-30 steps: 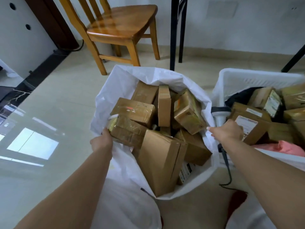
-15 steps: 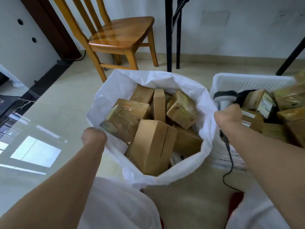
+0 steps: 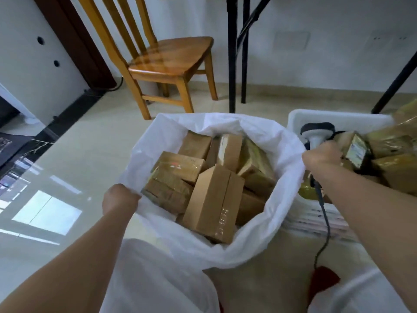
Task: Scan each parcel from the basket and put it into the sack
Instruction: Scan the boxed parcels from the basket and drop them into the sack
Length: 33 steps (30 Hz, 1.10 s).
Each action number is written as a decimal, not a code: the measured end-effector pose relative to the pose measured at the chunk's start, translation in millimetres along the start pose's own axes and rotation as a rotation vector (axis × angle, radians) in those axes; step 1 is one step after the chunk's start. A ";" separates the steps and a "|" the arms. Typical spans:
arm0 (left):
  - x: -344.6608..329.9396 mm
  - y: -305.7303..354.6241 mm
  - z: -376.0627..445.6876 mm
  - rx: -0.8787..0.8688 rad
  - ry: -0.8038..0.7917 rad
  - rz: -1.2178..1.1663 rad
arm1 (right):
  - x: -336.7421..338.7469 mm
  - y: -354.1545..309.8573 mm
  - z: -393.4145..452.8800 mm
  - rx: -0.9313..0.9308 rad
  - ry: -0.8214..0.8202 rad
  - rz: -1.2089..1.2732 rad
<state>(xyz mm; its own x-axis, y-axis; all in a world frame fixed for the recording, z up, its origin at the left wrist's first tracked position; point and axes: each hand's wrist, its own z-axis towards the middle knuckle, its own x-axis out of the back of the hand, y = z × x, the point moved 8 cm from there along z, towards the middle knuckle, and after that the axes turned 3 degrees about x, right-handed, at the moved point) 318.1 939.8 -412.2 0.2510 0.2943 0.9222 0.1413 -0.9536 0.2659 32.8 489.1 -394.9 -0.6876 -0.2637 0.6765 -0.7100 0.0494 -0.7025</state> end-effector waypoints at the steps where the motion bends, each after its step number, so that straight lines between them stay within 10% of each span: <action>1: -5.0 -2.4 -5.2 0.003 -0.023 -0.001 | -2.3 2.5 -3.0 0.014 -0.019 -0.020; 16: -97.8 -15.2 -111.5 0.378 -0.493 -0.726 | -23.7 91.8 -72.8 -0.024 -0.109 0.054; 33: -62.2 -35.7 -105.8 0.311 -0.170 -0.674 | -9.5 88.2 -87.6 0.012 -0.154 -0.018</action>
<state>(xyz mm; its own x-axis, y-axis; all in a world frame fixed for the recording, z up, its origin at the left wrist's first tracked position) 196.1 948.8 -449.3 0.1557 0.8363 0.5257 0.5734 -0.5099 0.6413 -36.6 580.3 -443.9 -0.6424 -0.4094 0.6479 -0.7199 0.0323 -0.6933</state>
